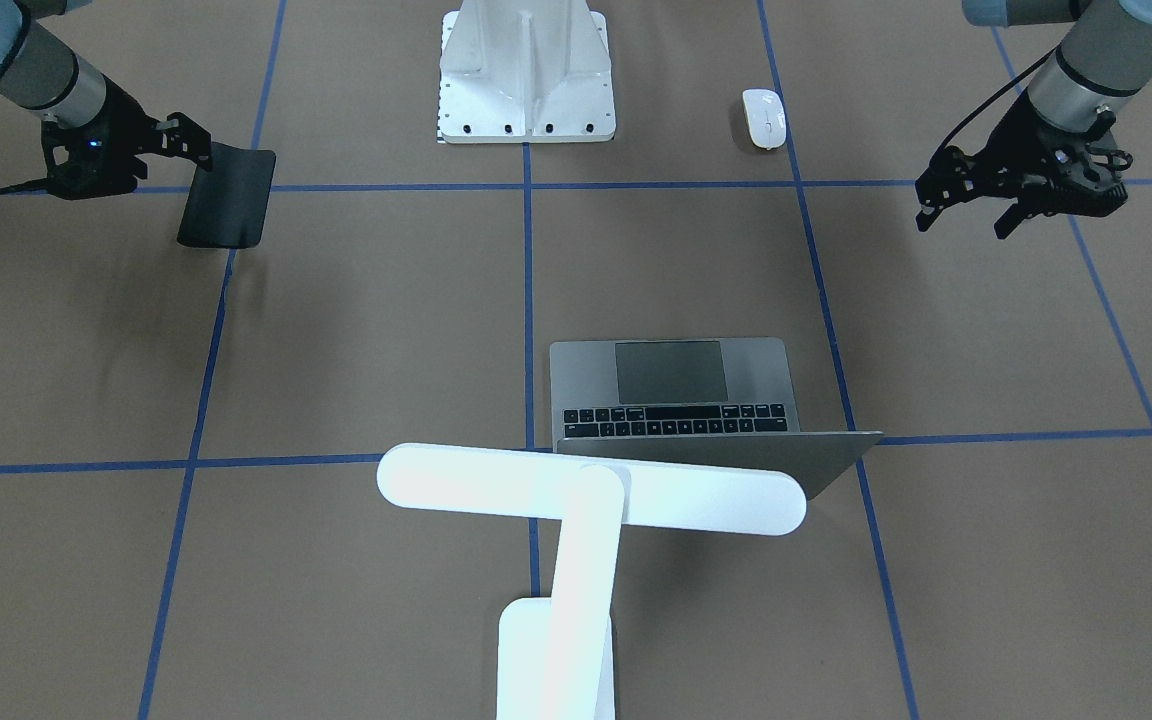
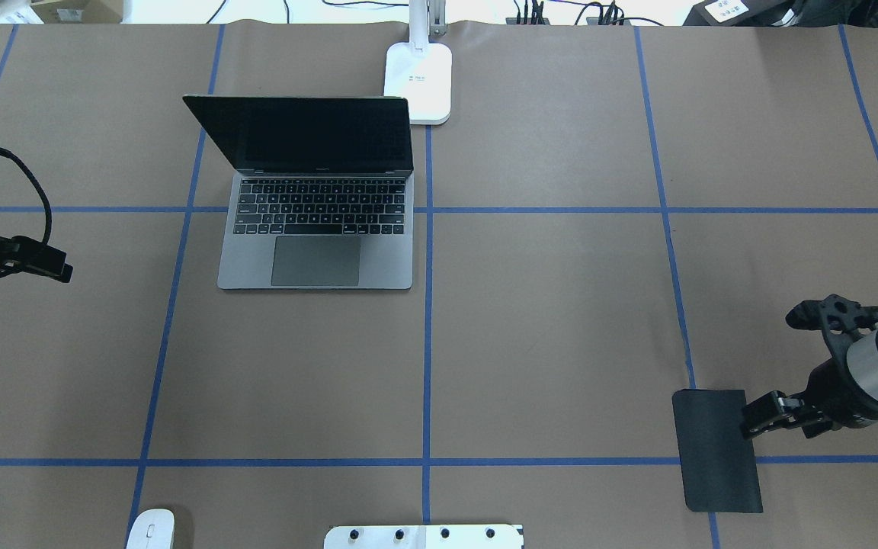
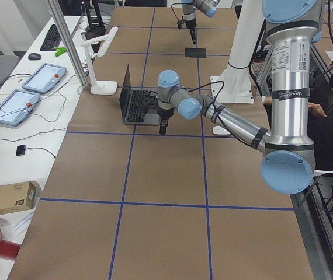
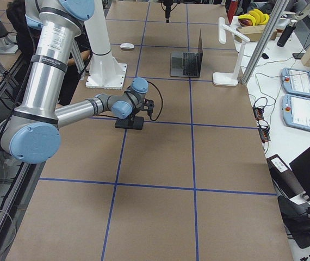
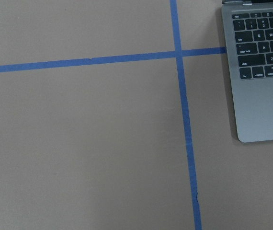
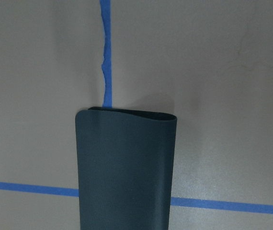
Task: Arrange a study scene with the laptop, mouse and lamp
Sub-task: 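Withdraw the left gripper while the right gripper reaches to the mouse pad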
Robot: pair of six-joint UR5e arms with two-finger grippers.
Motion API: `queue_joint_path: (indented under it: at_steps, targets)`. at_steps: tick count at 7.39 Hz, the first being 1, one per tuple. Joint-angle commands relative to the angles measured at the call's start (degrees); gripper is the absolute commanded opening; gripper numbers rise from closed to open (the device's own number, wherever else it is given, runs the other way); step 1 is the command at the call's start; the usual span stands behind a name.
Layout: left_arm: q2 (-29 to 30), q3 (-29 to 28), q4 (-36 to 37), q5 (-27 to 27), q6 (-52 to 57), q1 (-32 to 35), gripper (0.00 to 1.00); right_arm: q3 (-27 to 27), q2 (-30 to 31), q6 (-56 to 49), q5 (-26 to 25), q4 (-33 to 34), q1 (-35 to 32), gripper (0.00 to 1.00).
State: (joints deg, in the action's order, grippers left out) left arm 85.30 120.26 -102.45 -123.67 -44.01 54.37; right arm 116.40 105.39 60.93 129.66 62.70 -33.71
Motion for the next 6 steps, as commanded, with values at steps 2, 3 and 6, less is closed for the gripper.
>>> queue_joint_path:
  at_steps: [2, 3, 6]
  targets:
    - [-1.3, 0.0, -1.4, 0.0, 0.2, 0.0, 1.00, -3.2, -1.1, -0.3, 0.9, -3.5, 1.1, 0.74]
    - [-1.3, -0.1, -1.4, 0.1, 0.2, 0.0, 1.00, -3.4, -1.1, -0.3, 2.3, -3.3, 1.4, 0.70]
    - [-1.3, 0.1, -1.4, 0.2, 0.2, 0.0, 1.00, -4.6, -1.0, -0.3, 3.1, -2.3, 2.9, 0.68]
